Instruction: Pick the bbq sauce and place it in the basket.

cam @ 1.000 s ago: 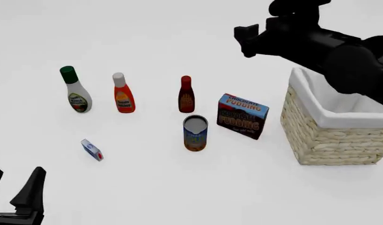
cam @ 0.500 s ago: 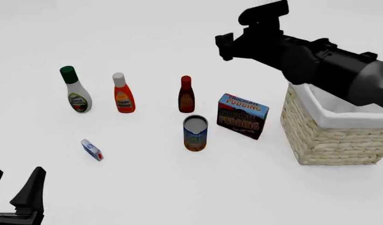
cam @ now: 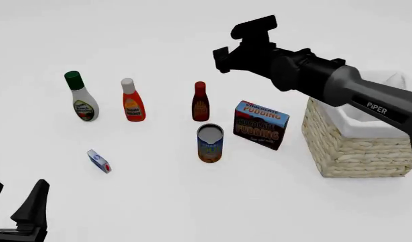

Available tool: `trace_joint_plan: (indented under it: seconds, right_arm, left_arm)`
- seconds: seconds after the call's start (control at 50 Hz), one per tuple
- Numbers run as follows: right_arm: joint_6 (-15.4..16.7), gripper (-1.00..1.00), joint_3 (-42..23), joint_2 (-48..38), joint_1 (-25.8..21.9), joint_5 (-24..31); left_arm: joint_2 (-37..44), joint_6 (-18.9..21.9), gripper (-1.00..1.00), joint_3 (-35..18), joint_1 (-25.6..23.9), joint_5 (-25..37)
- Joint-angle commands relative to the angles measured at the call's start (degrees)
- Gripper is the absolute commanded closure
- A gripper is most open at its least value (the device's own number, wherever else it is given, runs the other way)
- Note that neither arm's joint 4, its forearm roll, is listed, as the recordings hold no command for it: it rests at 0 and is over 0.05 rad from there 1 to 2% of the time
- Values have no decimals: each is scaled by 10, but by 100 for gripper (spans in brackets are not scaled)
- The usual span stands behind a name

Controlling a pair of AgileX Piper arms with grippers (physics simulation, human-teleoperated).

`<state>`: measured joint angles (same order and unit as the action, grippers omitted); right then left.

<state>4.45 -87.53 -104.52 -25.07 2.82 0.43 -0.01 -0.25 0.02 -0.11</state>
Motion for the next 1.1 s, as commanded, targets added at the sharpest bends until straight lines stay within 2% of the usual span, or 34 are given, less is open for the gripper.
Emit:
trace_joint_plan:
  seconds: [0.02,0.5,1.1]
  right_arm:
    - [-5,-100,-41,-52,-10,5]
    - [-6,-100,-79,-125,-20,3]
    - [-6,-100,-203,-239,-27,36]
  left_arm:
    - [0,0,-100,0,0,0]
    - [0,0,-100,0,0,0]
    - [0,0,-100,0,0,0]
